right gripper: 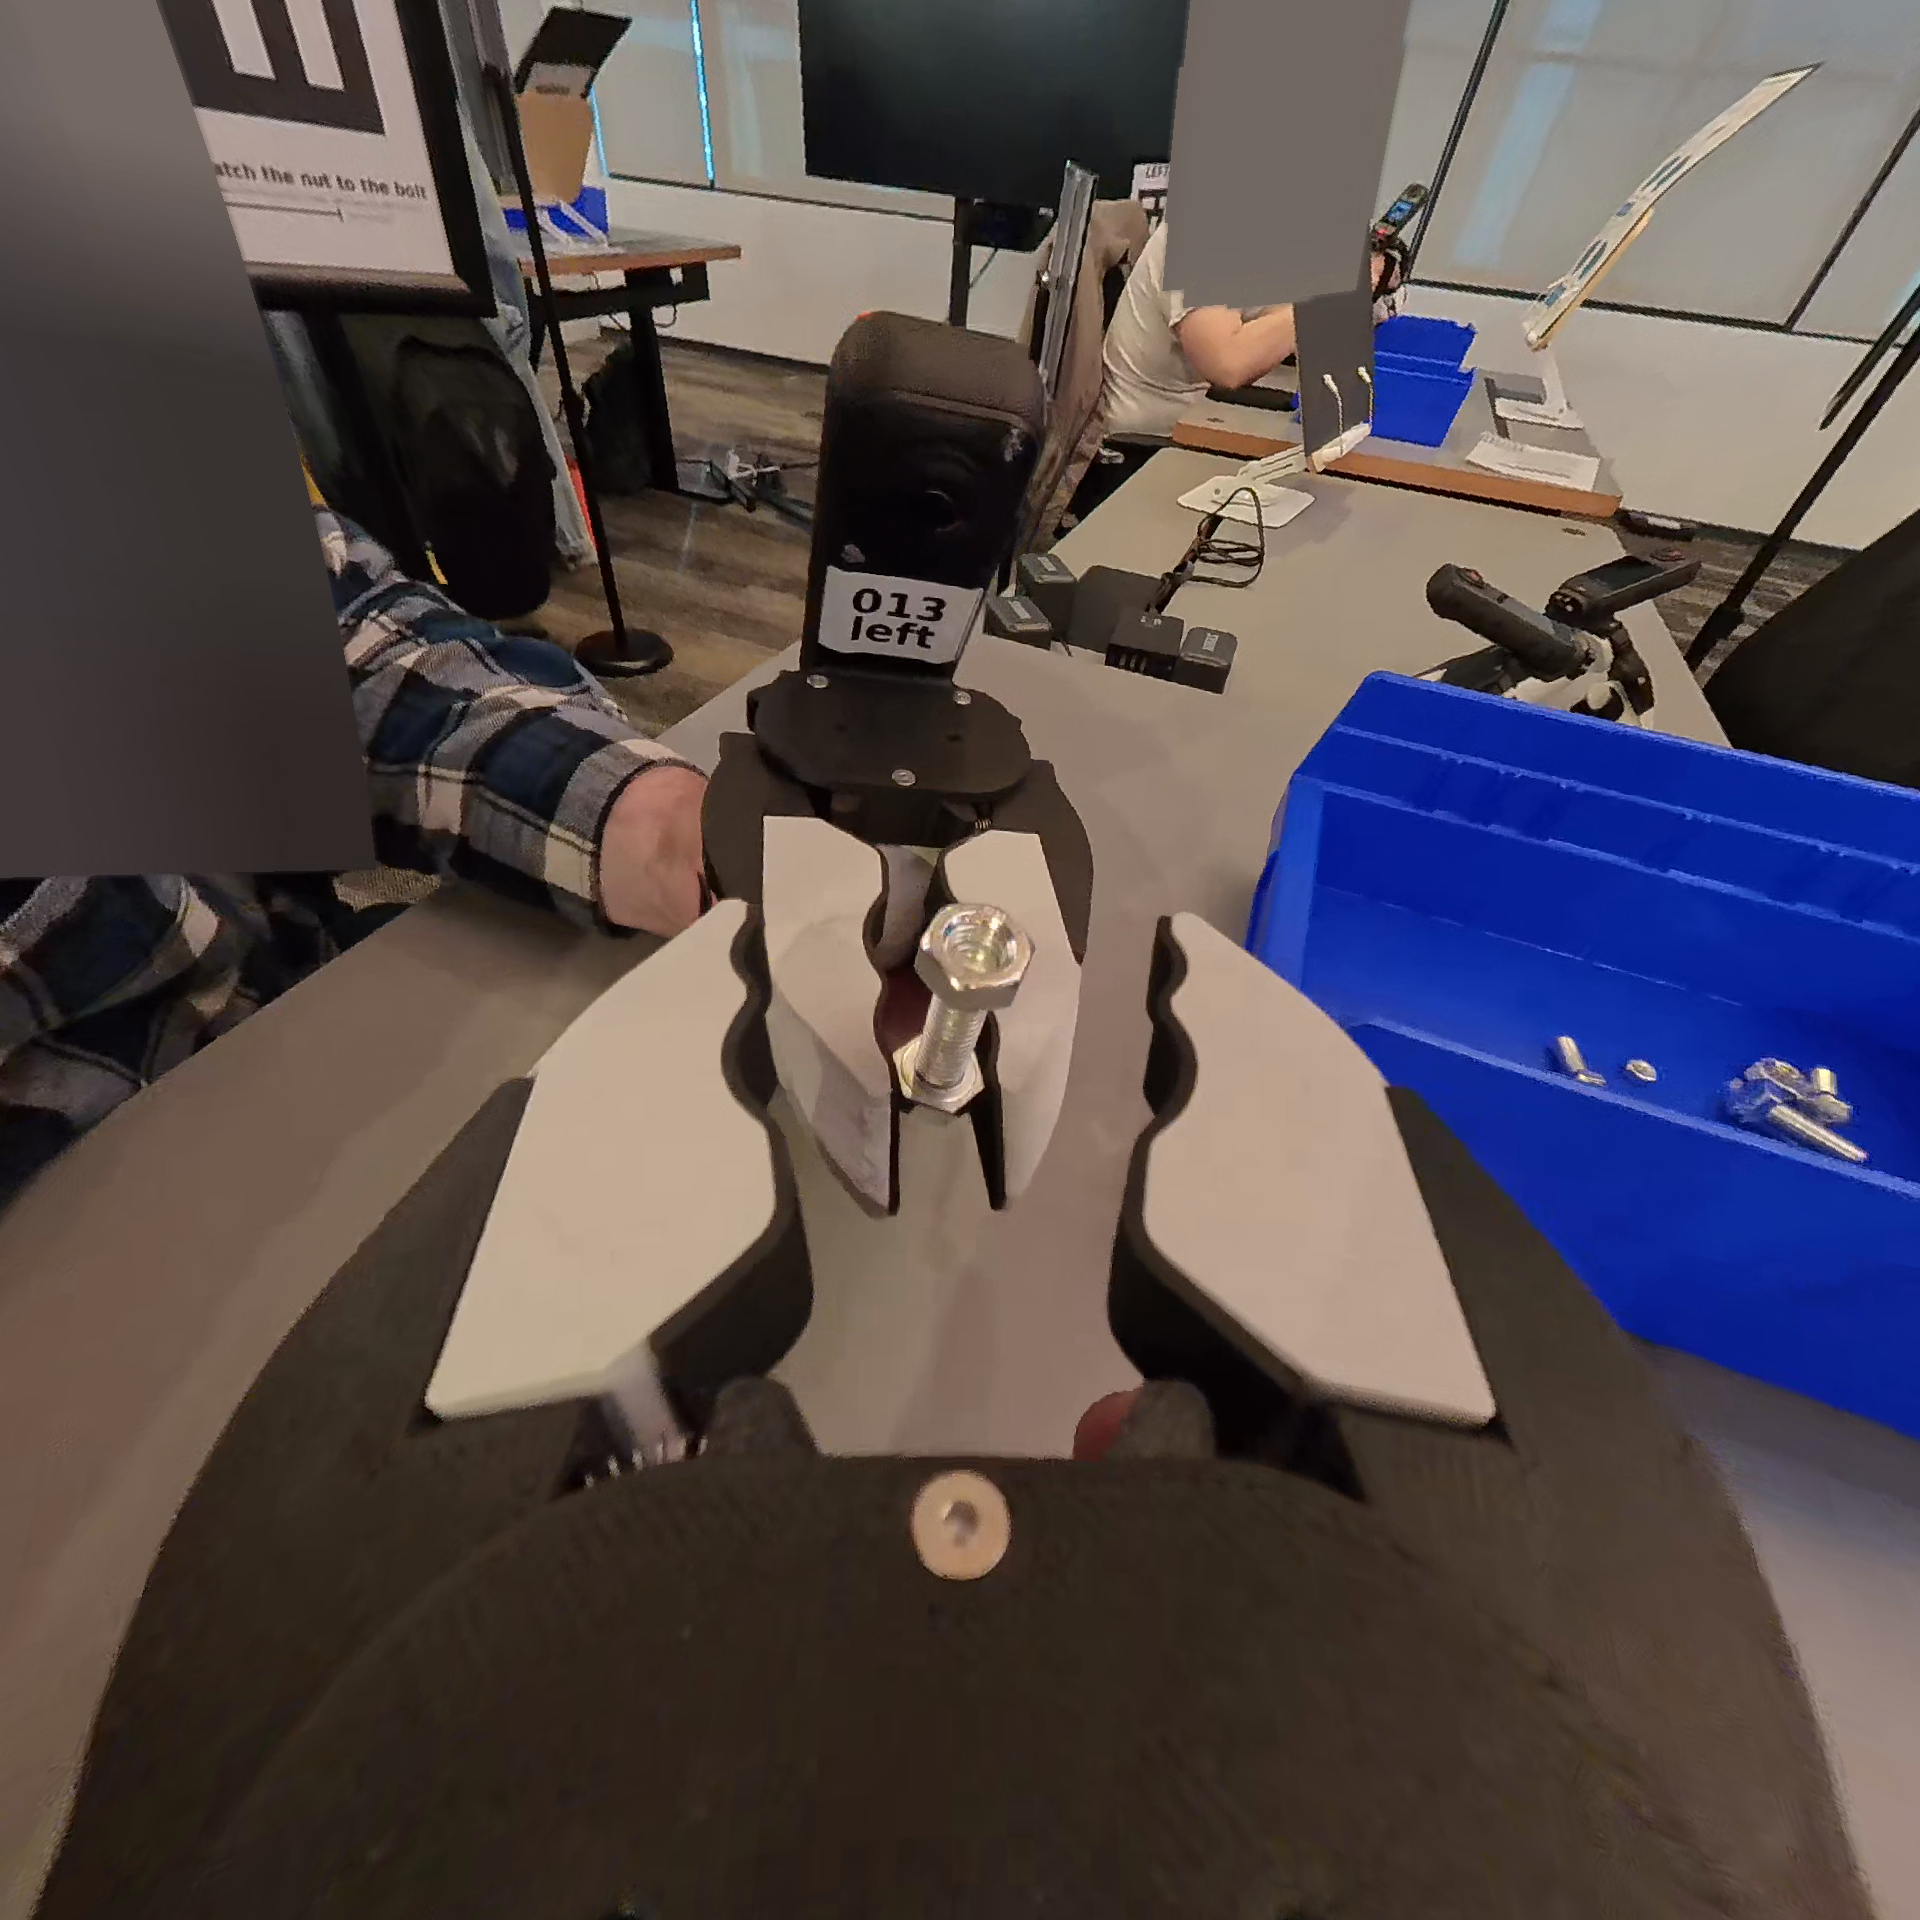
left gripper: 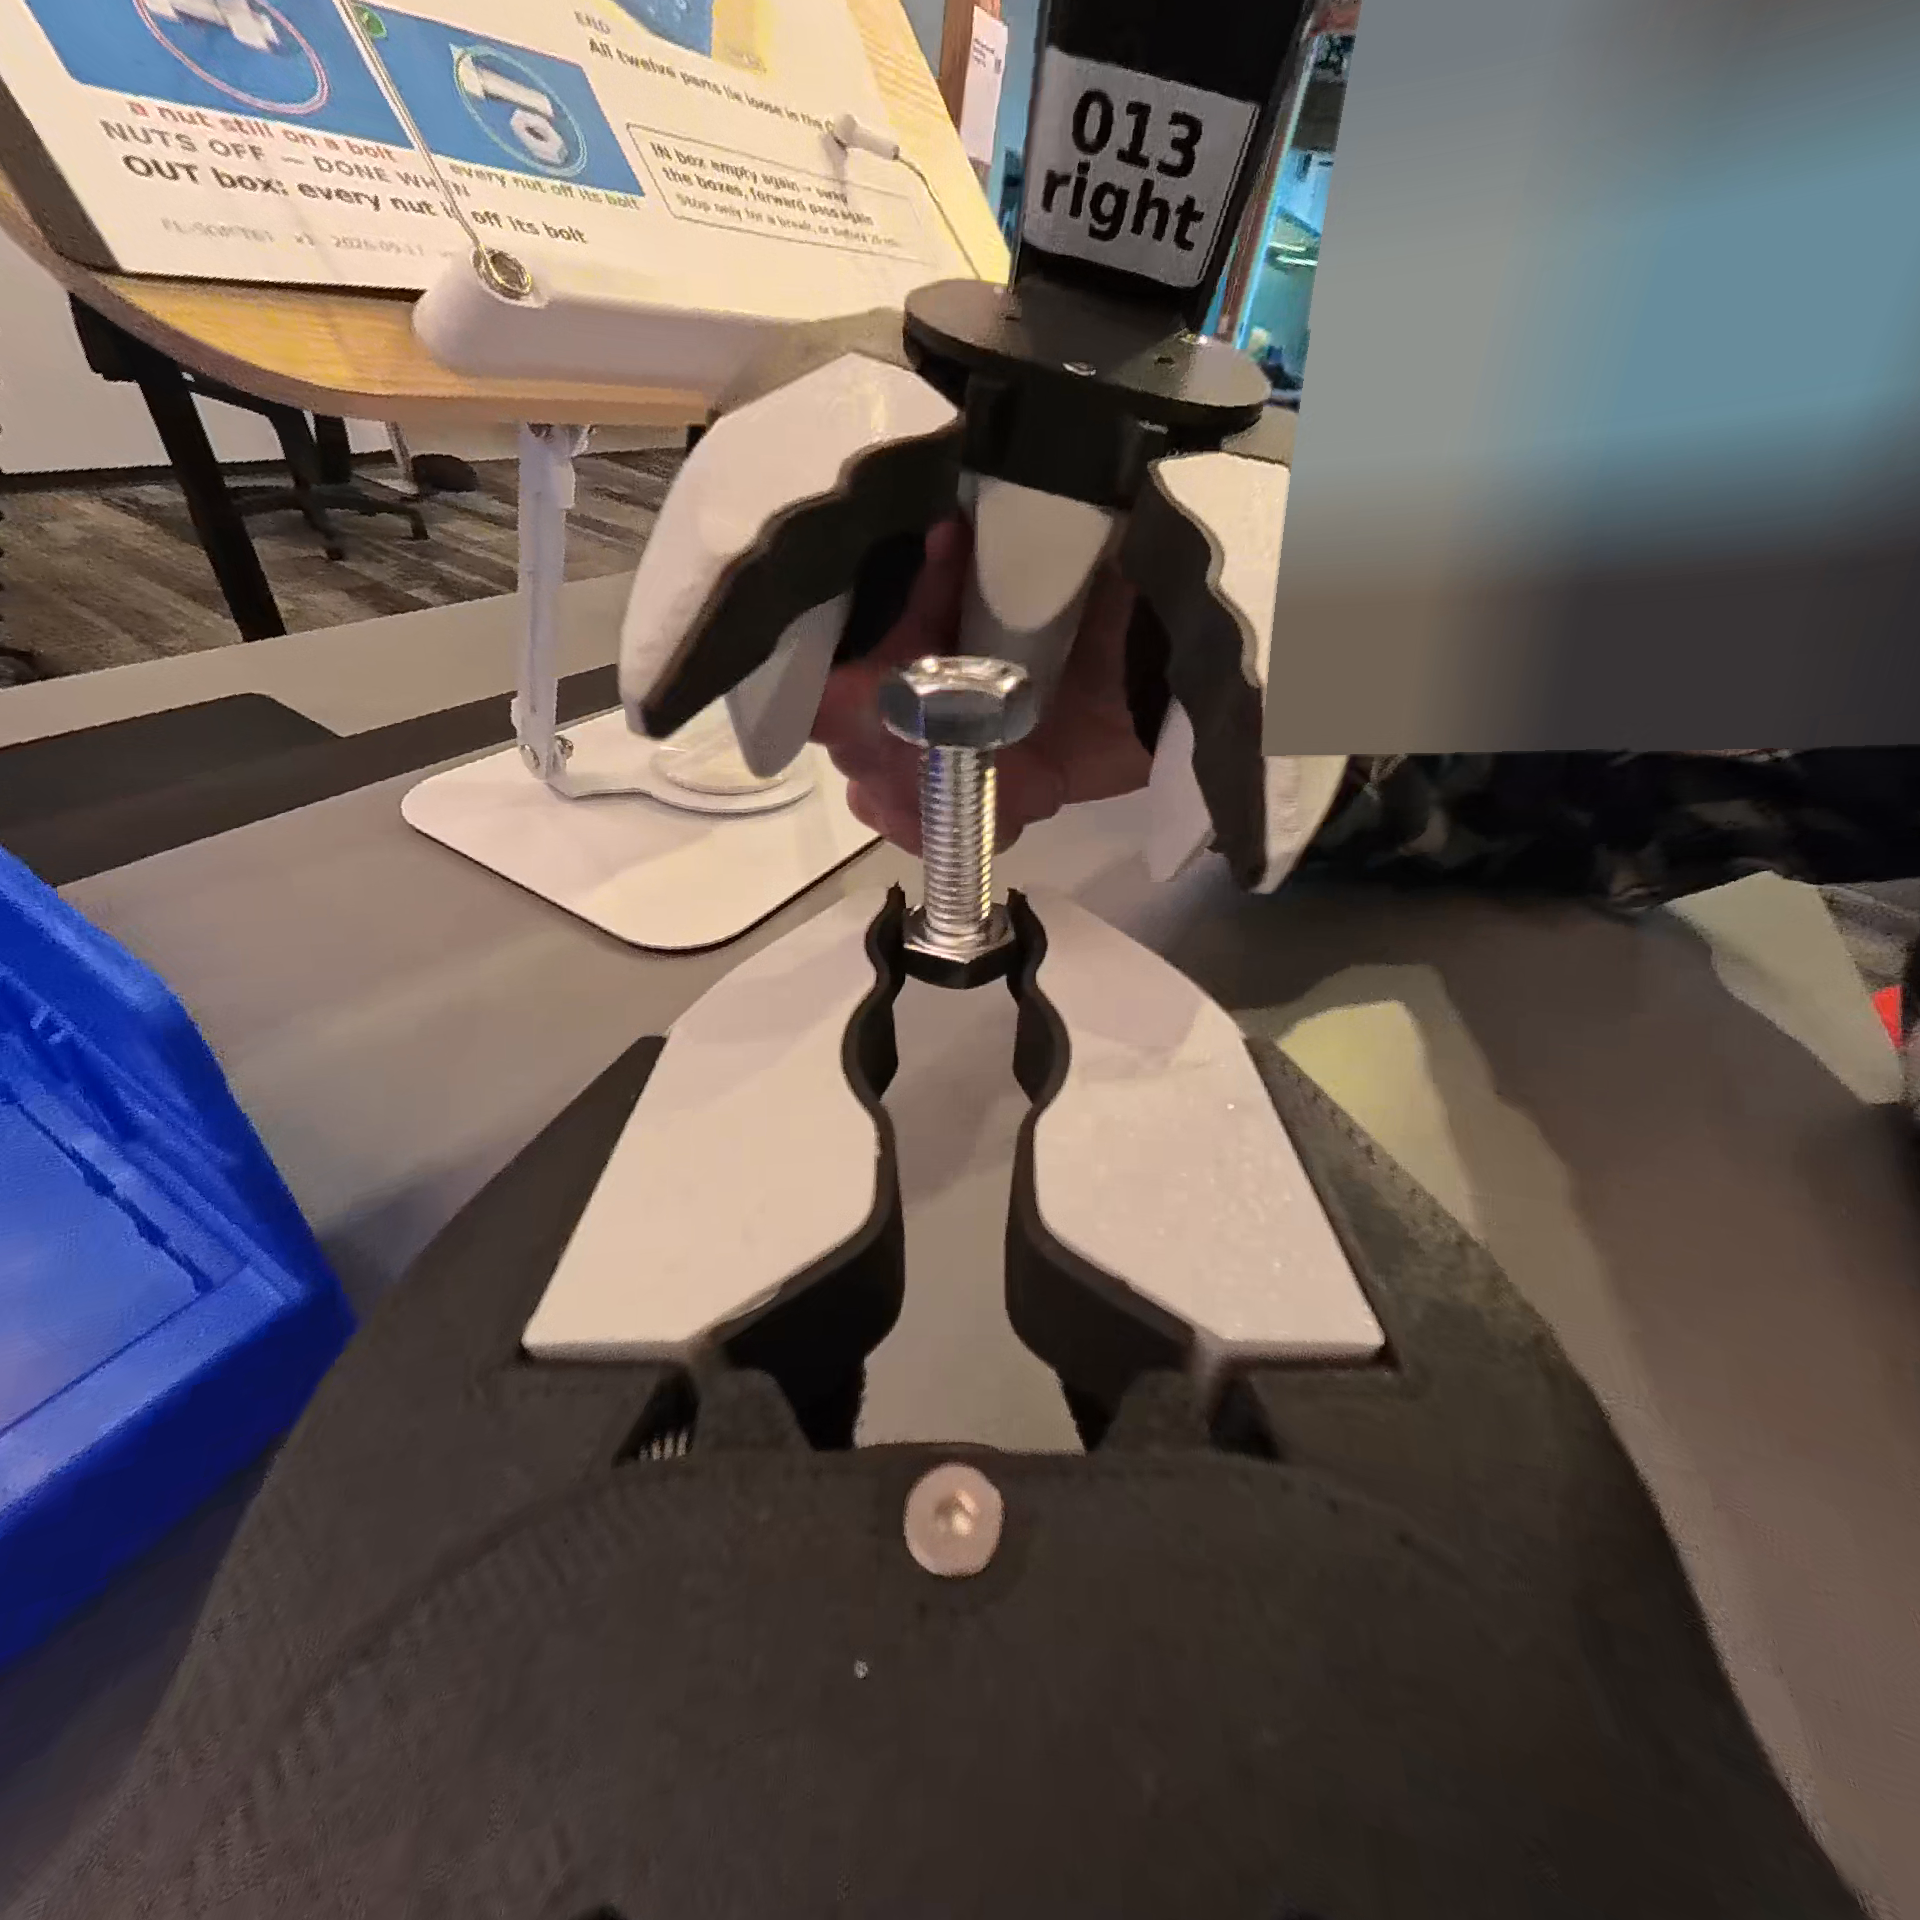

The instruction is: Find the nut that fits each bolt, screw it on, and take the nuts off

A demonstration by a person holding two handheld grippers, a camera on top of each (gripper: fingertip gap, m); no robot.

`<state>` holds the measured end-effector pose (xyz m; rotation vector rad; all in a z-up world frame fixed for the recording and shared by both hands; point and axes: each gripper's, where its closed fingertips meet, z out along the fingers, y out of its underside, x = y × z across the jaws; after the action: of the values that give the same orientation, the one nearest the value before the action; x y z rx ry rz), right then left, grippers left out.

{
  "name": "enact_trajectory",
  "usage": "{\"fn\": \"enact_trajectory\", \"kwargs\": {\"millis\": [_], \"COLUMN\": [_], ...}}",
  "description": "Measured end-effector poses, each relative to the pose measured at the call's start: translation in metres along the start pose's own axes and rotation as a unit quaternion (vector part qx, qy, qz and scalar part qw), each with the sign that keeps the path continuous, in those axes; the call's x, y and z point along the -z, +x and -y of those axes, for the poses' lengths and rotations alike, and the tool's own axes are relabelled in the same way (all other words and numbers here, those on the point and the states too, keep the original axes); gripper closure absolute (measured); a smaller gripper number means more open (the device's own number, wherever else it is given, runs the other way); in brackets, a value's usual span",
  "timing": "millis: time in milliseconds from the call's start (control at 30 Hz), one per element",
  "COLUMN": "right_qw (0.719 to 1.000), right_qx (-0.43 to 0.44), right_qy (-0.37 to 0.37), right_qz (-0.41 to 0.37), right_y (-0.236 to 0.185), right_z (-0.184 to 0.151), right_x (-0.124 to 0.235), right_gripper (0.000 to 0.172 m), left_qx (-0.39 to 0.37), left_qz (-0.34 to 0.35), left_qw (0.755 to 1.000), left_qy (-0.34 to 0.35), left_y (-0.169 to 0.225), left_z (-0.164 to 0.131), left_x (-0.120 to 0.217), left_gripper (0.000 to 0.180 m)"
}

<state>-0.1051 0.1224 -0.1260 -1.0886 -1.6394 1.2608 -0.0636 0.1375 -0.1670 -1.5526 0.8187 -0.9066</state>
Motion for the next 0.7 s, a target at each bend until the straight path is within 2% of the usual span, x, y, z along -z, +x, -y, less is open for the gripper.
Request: {"fn": "enact_trajectory", "kwargs": {"millis": [133, 700], "right_qw": [1.000, 0.999], "right_qx": [-0.001, -0.008], "right_qy": [0.020, 0.022], "right_qz": [0.007, 0.029], "right_y": [-0.008, -0.017], "right_z": [0.005, -0.004], "right_x": [-0.004, -0.010], "right_gripper": [0.096, 0.101], "left_qx": [-0.012, -0.009], "left_qz": [-0.001, 0.014], "left_qw": [1.000, 1.000], "left_qy": [-0.009, 0.001], "left_y": [0.002, -0.003], "left_z": [-0.002, 0.002], "left_x": [-0.002, 0.001], "left_gripper": [0.163, 0.163]}}
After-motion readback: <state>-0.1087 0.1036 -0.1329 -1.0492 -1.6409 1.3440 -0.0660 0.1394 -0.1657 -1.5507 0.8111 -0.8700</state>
